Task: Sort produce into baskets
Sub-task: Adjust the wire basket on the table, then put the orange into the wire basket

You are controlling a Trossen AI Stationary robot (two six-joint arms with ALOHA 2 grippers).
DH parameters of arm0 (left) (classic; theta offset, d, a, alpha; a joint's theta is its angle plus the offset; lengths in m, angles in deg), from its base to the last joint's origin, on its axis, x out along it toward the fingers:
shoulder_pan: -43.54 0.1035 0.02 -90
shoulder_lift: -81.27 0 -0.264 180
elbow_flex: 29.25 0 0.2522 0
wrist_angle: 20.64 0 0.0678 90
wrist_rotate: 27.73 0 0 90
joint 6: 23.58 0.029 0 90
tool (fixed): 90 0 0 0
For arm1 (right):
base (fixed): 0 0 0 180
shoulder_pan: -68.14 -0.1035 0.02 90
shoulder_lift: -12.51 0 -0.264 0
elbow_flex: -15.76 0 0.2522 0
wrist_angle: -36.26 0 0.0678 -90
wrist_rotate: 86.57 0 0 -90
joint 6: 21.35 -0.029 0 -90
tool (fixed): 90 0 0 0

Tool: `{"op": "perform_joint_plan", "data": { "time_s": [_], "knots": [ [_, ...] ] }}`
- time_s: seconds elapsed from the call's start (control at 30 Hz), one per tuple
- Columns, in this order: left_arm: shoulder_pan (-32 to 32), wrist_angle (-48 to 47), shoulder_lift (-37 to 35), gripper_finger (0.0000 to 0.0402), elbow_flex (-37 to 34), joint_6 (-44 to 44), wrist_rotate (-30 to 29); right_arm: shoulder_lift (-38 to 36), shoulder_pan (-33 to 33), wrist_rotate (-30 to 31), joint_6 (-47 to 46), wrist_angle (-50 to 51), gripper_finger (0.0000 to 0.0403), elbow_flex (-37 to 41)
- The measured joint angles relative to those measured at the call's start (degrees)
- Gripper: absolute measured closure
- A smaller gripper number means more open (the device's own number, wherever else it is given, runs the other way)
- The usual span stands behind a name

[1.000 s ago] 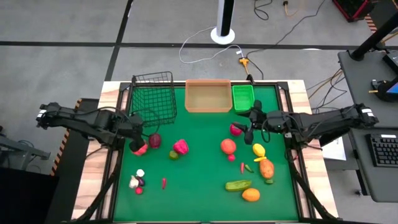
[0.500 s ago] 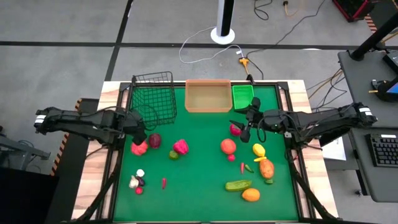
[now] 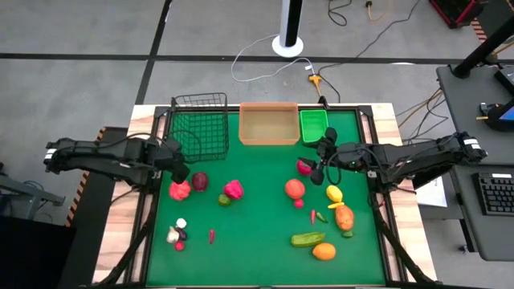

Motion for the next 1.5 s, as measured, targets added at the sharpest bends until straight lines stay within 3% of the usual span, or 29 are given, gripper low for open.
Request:
{"op": "perform_joint_plan", "data": {
  "time_s": [0.1, 0.2, 0.37, 0.47, 0.9, 1.03, 1.23, 1.5],
  "knots": [
    [-0.07, 1.73, 0.11, 0.0402, 2.2, 0.16, 2.84, -0.04, 0.0, -0.04, -0.47, 0.12, 0.0179, 0.0],
    [-0.19, 9.79, 0.06, 0.0402, 5.36, 5.13, 4.56, 0.35, 0.01, -1.25, -2.88, 1.34, 0.0179, -0.96],
    [-0.58, 33.71, 0.56, 0.0401, 7.1, 29.82, 5.62, 6.22, -0.04, -5.25, -6.47, 8.92, 0.0179, -7.6],
    [-0.1, 39.64, 2.38, 0.0401, 7.08, 39.58, 7.95, 11.11, -0.1, -6.52, -6.77, 16.92, 0.0179, -12.56],
    [0.0, 46.08, 7.94, 0.0392, 4.59, 44.06, 7.96, 26.8, -2.85, -6.73, -14.58, 44.03, 0.0168, -30.12],
    [0.0, 47.68, 7.64, 0.0351, 3.24, 43.96, 7.95, 29.26, -4.5, -6.78, -17.65, 48.44, 0.0133, -32.36],
    [0.0, 49.74, 7.3, 0.0255, 2.55, 43.14, 7.01, 31.7, -6.5, -9.91, -19.96, 49.11, 0.0082, -32.09],
    [-0.07, 50.18, 8.65, 0.0147, 2.45, 43.0, 7.03, 38.79, -8.77, -10.6, -18.96, 48.6, 0.005, -32.01]
  ]
}}
